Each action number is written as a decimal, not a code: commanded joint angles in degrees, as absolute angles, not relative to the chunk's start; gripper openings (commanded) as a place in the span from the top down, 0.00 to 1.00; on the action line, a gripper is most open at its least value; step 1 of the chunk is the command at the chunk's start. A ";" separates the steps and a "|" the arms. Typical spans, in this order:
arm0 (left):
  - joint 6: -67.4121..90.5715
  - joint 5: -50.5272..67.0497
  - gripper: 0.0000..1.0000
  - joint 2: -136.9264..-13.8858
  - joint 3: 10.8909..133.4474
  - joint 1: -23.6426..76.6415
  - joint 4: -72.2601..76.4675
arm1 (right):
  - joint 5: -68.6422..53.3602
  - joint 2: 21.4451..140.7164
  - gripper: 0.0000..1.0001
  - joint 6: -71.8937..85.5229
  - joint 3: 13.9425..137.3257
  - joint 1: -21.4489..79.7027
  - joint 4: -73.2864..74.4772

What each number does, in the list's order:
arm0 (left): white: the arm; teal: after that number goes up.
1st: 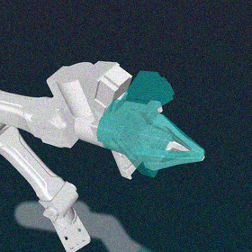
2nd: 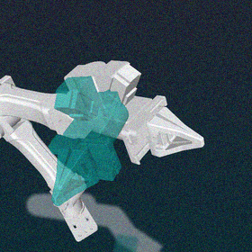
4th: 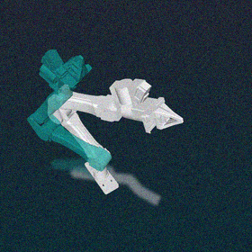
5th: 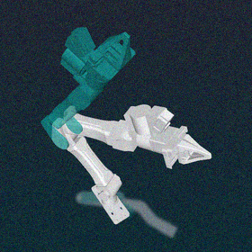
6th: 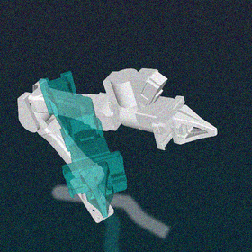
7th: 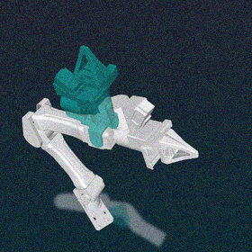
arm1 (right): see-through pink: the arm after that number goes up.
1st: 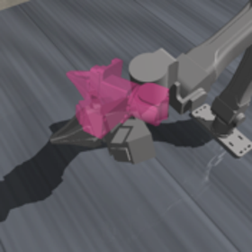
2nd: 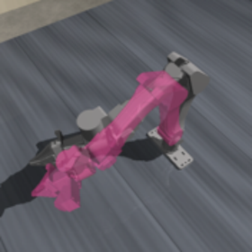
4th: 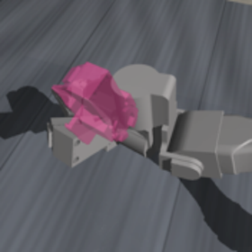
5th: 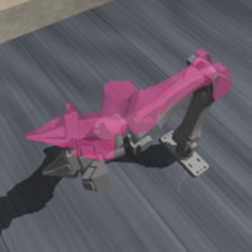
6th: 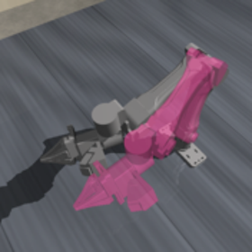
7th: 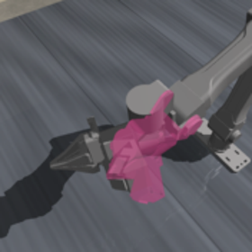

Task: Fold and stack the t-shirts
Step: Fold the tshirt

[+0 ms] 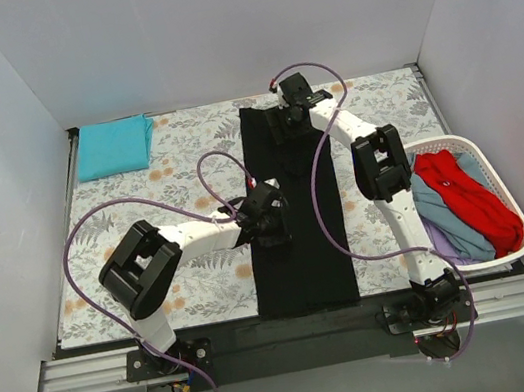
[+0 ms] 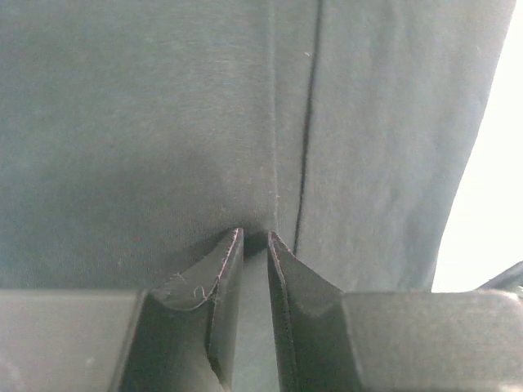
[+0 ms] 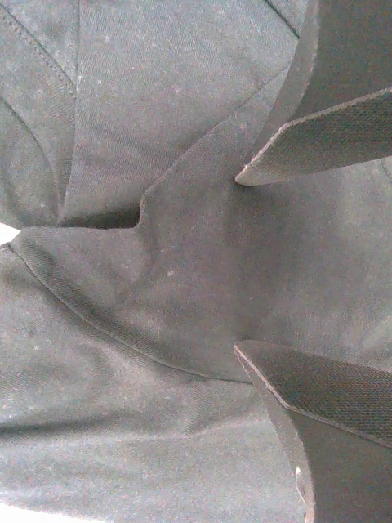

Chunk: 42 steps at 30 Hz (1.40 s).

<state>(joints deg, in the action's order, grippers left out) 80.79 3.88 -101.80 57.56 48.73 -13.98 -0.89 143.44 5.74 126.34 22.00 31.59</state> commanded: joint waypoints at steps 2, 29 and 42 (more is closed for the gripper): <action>88.32 7.73 0.82 -101.17 54.58 49.92 -14.24 | -6.15 145.37 0.16 0.89 128.32 24.69 31.20; 81.91 10.20 0.81 -103.63 62.84 40.78 -18.37 | -8.00 138.53 0.09 8.44 132.63 21.88 21.36; 81.29 6.54 0.77 -88.45 63.64 34.37 -18.36 | -3.43 96.91 0.13 16.25 89.25 21.97 24.79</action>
<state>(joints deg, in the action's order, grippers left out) 81.43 10.57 -96.62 62.74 35.97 -17.98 -4.67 106.00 12.78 99.18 21.34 23.86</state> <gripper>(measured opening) 0.229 0.877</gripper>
